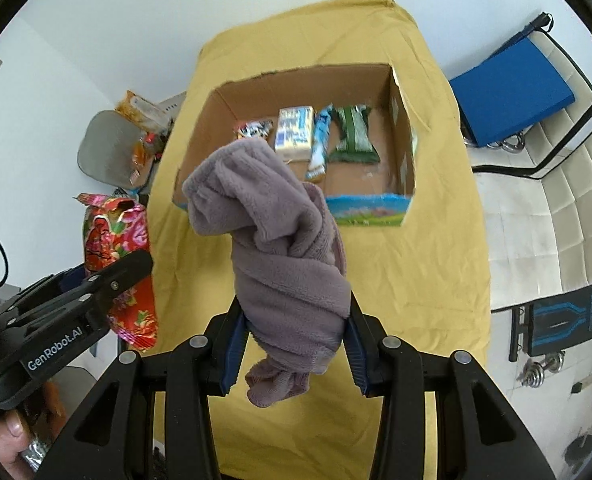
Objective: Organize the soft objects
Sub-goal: 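Carry the cloth and red bag into the cardboard box and open both grippers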
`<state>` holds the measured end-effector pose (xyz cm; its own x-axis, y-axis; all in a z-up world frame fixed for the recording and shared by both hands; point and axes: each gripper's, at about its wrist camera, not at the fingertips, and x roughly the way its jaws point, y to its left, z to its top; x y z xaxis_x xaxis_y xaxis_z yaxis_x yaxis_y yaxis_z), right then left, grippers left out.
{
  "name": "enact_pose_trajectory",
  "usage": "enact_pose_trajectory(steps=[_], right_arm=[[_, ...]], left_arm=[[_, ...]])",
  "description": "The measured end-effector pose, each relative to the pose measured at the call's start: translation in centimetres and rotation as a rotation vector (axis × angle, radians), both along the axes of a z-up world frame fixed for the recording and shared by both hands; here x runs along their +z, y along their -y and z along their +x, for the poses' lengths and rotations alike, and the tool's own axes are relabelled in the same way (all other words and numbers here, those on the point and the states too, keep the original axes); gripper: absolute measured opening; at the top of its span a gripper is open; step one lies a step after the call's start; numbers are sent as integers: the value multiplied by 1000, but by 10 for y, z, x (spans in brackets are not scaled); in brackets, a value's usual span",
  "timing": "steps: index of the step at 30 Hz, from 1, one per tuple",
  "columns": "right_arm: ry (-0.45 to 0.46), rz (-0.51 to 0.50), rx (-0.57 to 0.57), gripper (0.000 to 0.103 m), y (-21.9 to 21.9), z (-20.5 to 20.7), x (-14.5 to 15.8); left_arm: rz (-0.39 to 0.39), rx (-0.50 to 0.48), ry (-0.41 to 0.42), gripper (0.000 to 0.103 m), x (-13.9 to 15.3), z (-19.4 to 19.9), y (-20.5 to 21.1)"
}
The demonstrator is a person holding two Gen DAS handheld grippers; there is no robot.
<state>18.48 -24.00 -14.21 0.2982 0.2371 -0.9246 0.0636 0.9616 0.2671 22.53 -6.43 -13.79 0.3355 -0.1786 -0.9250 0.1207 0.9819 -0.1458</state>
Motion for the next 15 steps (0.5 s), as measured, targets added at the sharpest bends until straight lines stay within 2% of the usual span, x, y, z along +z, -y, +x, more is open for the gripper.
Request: enact_pose_trajectory(steps=[7, 15], right_arm=[[1, 13, -28, 45, 5, 41, -1], [-33, -4, -67, 45, 8, 101, -37]], left_arm=[[0, -16, 12, 44, -1, 46, 6], [5, -2, -28, 44, -31, 114, 6]])
